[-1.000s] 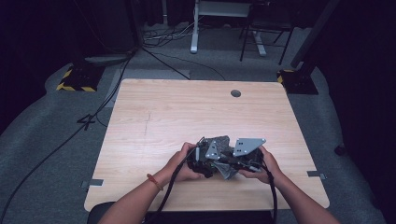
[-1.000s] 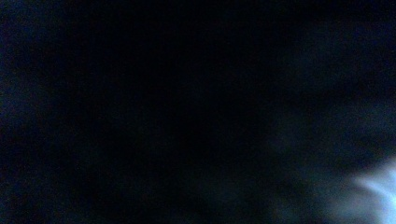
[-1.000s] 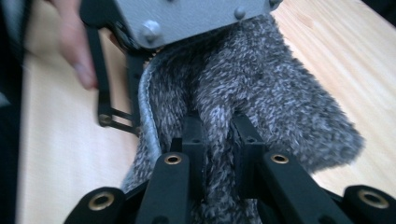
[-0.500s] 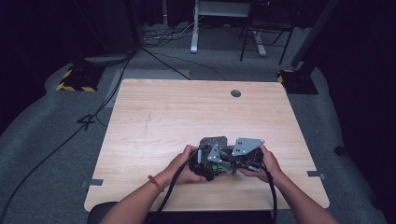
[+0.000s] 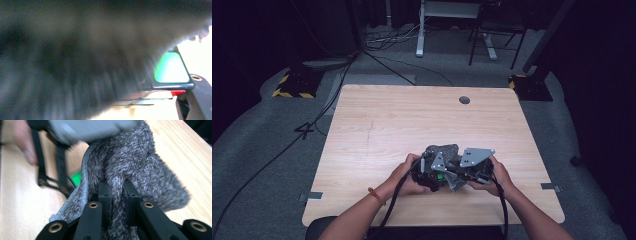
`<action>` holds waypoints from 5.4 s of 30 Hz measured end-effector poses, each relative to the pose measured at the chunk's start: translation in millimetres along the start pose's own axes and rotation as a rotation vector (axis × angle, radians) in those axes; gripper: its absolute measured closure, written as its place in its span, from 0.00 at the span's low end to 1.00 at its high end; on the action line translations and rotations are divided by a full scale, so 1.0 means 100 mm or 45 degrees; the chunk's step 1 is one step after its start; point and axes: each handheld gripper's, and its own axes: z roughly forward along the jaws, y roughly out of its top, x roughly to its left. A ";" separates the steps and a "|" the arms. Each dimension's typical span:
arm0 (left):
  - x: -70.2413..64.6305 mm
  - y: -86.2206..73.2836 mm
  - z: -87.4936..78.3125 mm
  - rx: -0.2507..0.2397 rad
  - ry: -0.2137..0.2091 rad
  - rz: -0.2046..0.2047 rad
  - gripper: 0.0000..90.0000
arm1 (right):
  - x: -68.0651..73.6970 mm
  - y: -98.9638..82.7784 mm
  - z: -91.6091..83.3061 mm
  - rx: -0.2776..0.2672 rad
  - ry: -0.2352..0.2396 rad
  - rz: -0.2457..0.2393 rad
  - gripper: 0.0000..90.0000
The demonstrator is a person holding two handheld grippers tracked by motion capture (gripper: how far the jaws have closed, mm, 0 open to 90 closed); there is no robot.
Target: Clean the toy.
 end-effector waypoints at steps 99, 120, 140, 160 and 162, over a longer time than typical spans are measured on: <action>-0.01 0.08 -0.17 -0.125 -0.025 0.030 0.37 | -0.03 -0.19 -0.17 -0.226 0.139 0.119 0.89; 0.04 0.07 -0.24 -0.138 0.037 0.024 0.37 | -0.02 -0.22 -0.18 -0.179 0.111 0.097 0.90; 0.04 0.06 -0.29 -0.162 0.044 0.009 0.37 | -0.05 -0.25 -0.15 -0.142 0.091 0.107 0.89; 0.05 0.08 -0.39 -0.208 0.064 0.004 0.37 | -0.10 -0.28 -0.12 -0.128 0.041 0.145 0.89; 0.08 0.05 -0.39 -0.208 0.064 -0.016 0.37 | -0.06 -0.24 -0.13 -0.140 0.053 0.124 0.89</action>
